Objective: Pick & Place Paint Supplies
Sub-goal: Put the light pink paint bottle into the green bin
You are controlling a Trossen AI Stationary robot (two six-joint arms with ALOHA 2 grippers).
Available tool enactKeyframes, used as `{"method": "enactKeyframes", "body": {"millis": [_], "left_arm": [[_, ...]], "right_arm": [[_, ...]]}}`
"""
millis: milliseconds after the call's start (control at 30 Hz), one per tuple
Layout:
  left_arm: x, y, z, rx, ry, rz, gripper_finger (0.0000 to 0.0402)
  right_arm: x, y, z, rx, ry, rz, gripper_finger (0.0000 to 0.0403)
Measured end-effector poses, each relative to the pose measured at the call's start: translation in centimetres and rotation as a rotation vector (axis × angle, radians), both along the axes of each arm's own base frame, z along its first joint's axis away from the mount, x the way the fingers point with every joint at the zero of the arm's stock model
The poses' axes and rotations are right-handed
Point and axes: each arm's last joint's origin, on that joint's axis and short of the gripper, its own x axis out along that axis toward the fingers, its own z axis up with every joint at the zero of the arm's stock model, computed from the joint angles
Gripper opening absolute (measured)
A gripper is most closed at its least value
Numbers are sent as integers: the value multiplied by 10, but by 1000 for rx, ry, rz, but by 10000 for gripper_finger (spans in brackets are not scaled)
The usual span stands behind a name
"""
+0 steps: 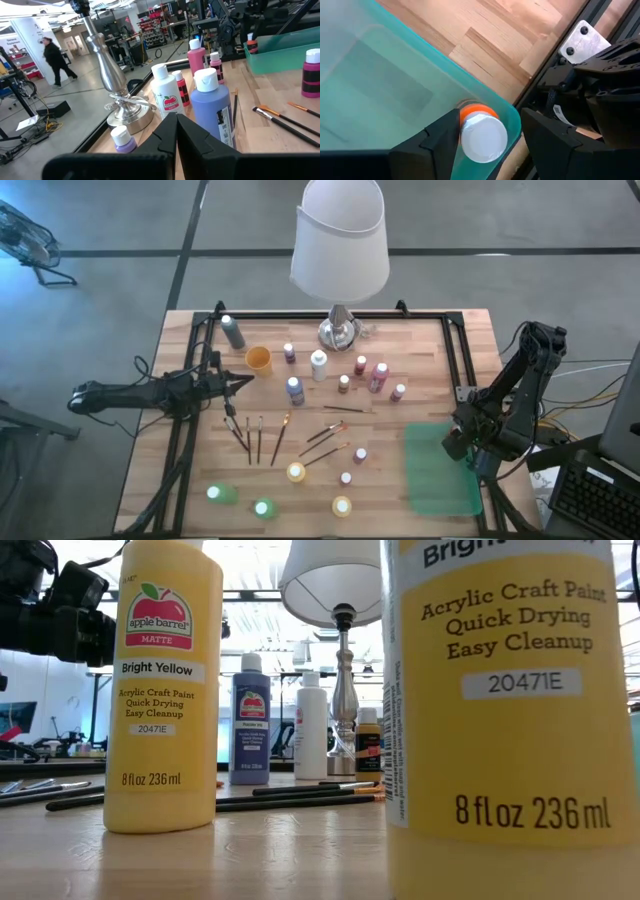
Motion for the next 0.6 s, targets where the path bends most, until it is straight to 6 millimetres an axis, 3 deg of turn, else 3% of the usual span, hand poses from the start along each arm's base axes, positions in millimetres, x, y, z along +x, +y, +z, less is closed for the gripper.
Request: {"method": "enactKeyframes", "body": {"millis": [600], "left_arm": [[0,0,0,0,0,0,13]], "right_arm": [[1,-1,2,-25,-50,7,253]]}}
